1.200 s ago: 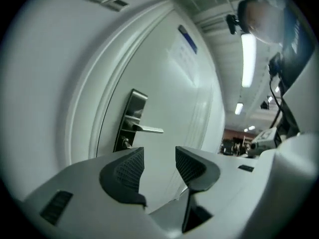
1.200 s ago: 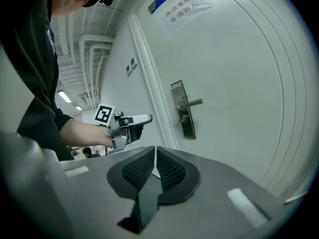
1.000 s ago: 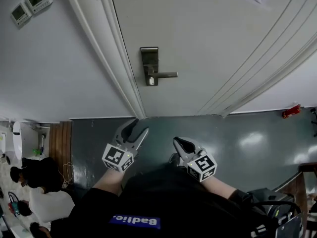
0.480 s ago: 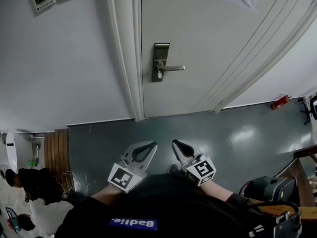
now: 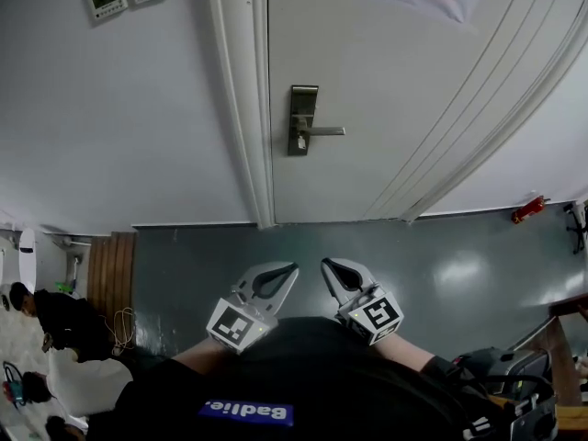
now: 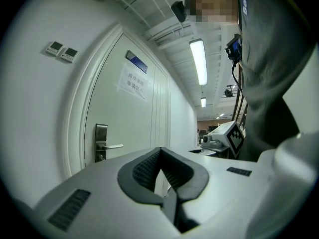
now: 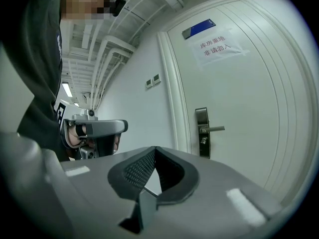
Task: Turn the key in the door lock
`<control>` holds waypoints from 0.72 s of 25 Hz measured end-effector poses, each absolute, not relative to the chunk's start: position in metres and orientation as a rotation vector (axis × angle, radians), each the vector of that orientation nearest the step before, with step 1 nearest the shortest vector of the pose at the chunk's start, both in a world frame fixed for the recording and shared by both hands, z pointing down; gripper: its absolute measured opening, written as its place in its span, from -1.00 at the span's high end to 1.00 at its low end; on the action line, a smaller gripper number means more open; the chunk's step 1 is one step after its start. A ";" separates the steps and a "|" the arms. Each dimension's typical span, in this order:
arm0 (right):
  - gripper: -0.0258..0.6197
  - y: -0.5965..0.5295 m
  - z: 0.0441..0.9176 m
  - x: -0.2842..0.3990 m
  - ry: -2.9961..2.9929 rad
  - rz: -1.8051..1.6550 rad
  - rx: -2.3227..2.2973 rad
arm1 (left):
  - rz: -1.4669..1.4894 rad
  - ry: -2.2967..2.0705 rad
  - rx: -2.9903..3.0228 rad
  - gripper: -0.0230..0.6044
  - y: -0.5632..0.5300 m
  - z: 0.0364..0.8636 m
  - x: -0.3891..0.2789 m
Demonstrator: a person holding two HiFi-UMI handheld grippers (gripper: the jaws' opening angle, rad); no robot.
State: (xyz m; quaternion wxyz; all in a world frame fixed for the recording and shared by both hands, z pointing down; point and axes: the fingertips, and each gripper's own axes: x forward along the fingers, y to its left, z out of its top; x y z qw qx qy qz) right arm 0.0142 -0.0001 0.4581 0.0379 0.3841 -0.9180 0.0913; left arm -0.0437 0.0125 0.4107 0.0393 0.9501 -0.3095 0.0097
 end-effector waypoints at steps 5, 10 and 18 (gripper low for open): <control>0.92 0.012 0.461 0.022 -2.833 0.304 1.137 | 0.049 -0.959 2.917 0.91 0.024 0.415 -0.032; 0.92 0.021 0.462 0.026 -2.838 0.302 1.104 | 0.036 -0.966 2.915 0.91 0.032 0.414 -0.024; 0.92 0.031 0.463 0.030 -2.834 0.299 1.078 | 0.050 -0.956 2.915 0.91 0.040 0.413 -0.017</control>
